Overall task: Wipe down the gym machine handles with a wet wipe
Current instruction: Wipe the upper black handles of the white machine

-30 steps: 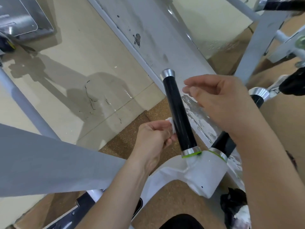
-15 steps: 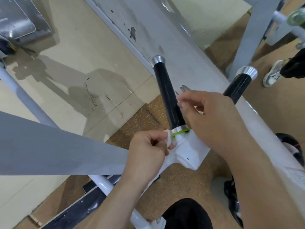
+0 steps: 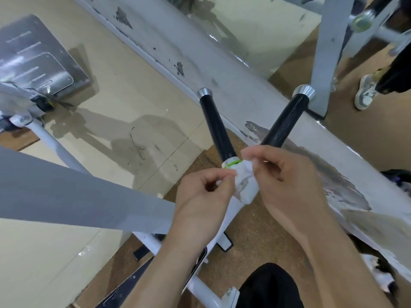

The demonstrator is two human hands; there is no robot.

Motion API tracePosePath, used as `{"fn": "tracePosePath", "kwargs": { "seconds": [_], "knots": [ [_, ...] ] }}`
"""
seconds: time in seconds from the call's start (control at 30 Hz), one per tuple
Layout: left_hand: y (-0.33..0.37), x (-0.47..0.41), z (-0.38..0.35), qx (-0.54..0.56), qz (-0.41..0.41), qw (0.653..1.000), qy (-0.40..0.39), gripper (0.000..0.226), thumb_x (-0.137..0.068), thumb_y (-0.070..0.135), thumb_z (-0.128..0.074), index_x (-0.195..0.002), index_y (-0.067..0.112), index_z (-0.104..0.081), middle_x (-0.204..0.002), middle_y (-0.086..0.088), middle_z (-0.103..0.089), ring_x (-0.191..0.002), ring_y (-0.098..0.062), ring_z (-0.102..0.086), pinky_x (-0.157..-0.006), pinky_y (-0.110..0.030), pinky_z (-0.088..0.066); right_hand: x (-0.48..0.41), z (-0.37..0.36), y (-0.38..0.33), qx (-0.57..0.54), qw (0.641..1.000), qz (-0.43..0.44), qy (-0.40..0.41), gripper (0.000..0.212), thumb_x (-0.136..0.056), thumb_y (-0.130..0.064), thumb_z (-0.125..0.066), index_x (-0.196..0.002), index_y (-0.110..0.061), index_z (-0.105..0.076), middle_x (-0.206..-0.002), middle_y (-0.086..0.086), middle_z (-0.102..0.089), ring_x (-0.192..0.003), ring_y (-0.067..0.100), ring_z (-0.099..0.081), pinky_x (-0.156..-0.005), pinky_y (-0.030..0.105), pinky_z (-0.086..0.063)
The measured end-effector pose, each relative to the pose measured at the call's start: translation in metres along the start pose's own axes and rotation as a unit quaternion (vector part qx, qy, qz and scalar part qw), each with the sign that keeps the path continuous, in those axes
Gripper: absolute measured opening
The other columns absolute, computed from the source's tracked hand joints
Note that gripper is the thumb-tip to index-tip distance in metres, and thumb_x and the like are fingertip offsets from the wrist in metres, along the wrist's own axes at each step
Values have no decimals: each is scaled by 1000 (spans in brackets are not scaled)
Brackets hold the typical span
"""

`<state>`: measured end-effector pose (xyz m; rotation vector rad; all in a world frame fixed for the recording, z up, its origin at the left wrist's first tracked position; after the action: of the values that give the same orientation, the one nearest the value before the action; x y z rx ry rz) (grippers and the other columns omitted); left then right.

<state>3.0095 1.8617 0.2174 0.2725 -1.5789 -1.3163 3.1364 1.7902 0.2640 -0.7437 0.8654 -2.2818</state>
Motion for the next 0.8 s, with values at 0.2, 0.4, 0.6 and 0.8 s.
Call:
{"fn": "tracePosePath", "kwargs": {
  "seconds": [0.2,0.4,0.6,0.8],
  "knots": [
    [31,45,-3,251,12,964,-91,23,-64,28,-75,-80,11,-79,-58,-5,-61,-49,-8,-49,-49,-16,-44,58,1,-20,-340,929,-54,-135,20,-82,-29,-62,-96,-23,-76,-86,8,-73,-76,12,-65,-66,25,-53],
    [42,106,6,233,-26,965,-120,23,-55,1,-75,-78,8,-78,-67,-9,-69,-54,-14,-58,-54,-20,-49,112,24,-5,-531,830,-159,-65,16,-65,-21,-70,-77,-13,-76,-76,6,-72,-61,9,-60,-44,16,-42],
    [64,198,6,56,-120,991,-26,20,-67,-1,-78,-67,16,-68,-54,10,-58,-41,-3,-44,-43,-12,-37,195,43,-4,-658,736,-160,-11,15,-65,-3,-68,-80,-3,-70,-71,8,-67,-55,11,-61,-51,16,-52],
    [75,307,-12,-205,-318,925,16,31,-82,11,-70,-87,42,-71,-89,21,-65,-79,3,-63,-69,-12,-49,293,60,0,-689,714,-120,-27,23,-85,-2,-56,-102,6,-69,-103,20,-72,-95,24,-71,-83,26,-57]
  ]
}}
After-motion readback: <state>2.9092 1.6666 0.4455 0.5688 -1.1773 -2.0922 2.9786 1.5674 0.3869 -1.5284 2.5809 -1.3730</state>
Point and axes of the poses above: each hand's wrist, its own x-axis away from the middle knuckle, its own z-axis out of the back of the hand, y = z × x, the point moved 7 cm from there along -x, towards the middle knuckle
